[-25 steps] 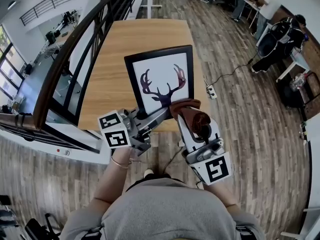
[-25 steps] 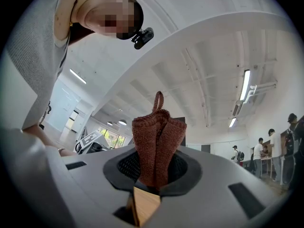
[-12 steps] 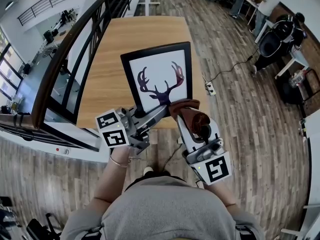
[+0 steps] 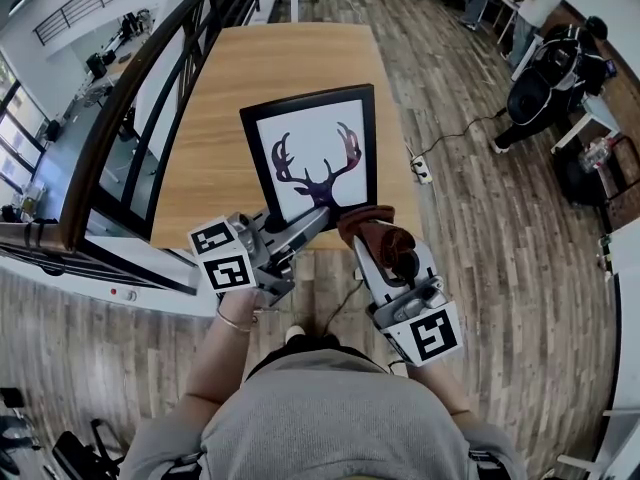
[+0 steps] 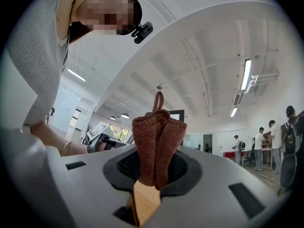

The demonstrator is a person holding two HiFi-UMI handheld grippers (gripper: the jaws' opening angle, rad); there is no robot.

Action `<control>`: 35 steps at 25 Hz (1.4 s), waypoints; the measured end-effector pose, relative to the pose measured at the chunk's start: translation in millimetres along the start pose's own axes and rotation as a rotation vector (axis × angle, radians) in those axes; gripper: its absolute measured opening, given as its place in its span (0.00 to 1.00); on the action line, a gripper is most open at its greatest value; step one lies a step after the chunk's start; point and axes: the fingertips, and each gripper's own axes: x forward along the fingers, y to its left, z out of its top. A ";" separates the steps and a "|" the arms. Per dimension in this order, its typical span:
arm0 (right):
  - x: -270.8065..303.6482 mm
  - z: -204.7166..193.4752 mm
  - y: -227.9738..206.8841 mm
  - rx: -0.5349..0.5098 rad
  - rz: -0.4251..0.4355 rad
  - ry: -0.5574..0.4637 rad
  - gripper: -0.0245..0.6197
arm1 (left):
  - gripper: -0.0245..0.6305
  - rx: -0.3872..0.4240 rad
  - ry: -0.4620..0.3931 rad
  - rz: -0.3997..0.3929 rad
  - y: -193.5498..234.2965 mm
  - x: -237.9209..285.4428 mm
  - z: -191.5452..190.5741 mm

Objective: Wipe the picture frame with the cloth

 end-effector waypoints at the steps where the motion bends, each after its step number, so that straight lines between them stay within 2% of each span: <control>1: -2.6 -3.8 -1.4 0.014 0.002 0.017 0.19 | 0.07 -0.009 -0.002 0.006 1.3 -0.2 -0.9; 6: -8.6 -13.2 -8.2 0.035 -0.008 0.046 0.19 | 0.07 -0.058 0.007 0.006 7.6 -1.6 -8.2; 9: -6.4 -5.2 -10.7 0.040 -0.007 0.028 0.19 | 0.07 -0.092 0.013 -0.003 11.7 -2.2 -12.0; 19: 7.5 -0.8 -38.4 0.112 -0.034 0.016 0.19 | 0.07 -0.263 0.061 -0.012 39.6 -2.3 -35.9; 22: 5.5 -12.4 -34.0 0.143 -0.048 0.021 0.19 | 0.07 -0.343 0.069 0.012 56.2 -17.4 -65.1; 27: 6.4 -32.2 14.6 0.169 -0.052 0.035 0.19 | 0.07 -0.411 0.123 0.110 80.4 -82.1 -126.9; 35: 24.2 -43.2 27.0 0.190 -0.056 0.057 0.19 | 0.07 -0.582 0.130 0.109 110.5 -108.4 -161.2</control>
